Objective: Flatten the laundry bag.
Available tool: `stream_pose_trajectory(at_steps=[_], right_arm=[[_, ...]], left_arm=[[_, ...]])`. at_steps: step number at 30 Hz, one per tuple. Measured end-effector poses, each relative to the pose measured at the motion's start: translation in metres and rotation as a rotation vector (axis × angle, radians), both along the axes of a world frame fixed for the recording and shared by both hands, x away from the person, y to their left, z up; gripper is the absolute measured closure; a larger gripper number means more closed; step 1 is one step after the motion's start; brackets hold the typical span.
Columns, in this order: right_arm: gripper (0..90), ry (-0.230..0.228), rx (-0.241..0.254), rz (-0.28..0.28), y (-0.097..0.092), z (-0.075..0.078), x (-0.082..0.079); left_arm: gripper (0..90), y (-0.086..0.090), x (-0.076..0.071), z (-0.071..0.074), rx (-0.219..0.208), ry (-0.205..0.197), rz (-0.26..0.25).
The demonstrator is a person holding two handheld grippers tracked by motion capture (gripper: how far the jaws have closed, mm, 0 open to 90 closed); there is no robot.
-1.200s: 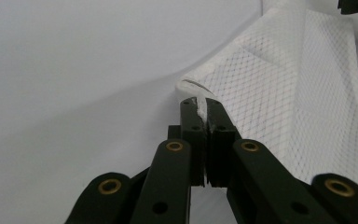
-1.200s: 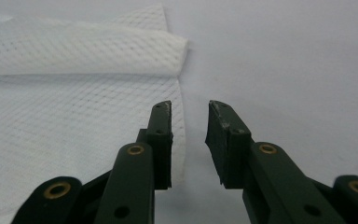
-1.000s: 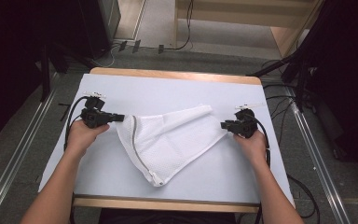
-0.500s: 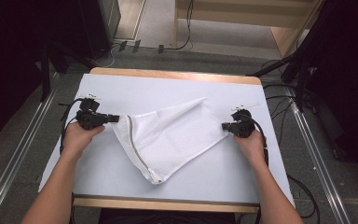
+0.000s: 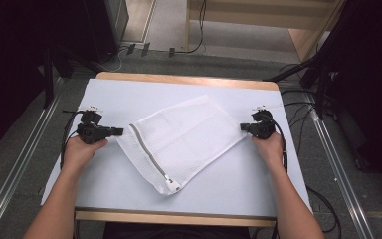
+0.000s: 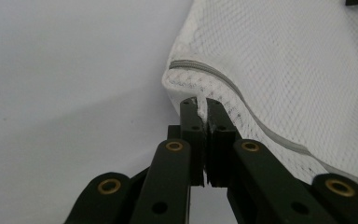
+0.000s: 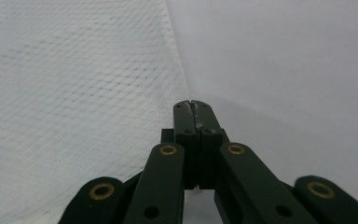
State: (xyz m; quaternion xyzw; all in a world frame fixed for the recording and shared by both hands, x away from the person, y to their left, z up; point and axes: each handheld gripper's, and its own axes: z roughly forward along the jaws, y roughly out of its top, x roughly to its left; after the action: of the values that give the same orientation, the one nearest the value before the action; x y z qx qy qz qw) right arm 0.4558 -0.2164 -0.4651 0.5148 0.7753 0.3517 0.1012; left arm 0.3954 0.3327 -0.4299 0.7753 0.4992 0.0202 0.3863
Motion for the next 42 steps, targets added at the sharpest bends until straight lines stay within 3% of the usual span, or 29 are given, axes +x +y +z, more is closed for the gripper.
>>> stream_pose_trajectory(at_steps=[7,9,12,13,15,16,18,24,29,42], right_arm=[[90.0,-0.011,0.007,-0.007,0.007,0.002,0.017],[90.0,-0.018,0.006,-0.007,0.01,0.002,0.021],[90.0,-0.018,0.018,-0.01,0.015,0.001,0.029],[90.0,-0.012,0.015,-0.008,0.019,0.0,0.032],[87.5,-0.018,0.01,-0.005,0.02,-0.001,0.032],[80.9,-0.027,0.009,0.001,0.022,0.0,0.031],[76.9,-0.04,0.015,0.001,0.022,0.004,0.029],[73.0,-0.048,0.059,0.019,0.021,0.02,0.011],[71.3,-0.054,0.044,0.048,0.026,0.026,-0.009],[65.8,-0.058,0.028,0.104,0.039,0.027,-0.06]], left_arm=[[88.8,0.003,-0.011,-0.008,-0.001,0.025,-0.012],[88.7,0.005,-0.016,-0.012,-0.004,0.048,-0.01],[86.9,0.006,-0.025,-0.014,0.015,0.063,-0.029],[78.7,0.007,-0.027,-0.013,0.019,0.062,-0.03],[74.9,0.013,-0.028,-0.009,0.01,0.044,-0.015],[69.8,0.016,-0.028,-0.006,0.008,0.028,-0.003],[65.3,0.02,-0.026,0.001,-0.001,-0.001,0.011],[60.7,0.01,-0.008,0.014,0.019,-0.042,-0.025],[59.7,-0.005,0.014,0.017,0.023,-0.041,-0.064],[58.4,-0.046,0.062,0.003,0.105,-0.018,-0.138]])
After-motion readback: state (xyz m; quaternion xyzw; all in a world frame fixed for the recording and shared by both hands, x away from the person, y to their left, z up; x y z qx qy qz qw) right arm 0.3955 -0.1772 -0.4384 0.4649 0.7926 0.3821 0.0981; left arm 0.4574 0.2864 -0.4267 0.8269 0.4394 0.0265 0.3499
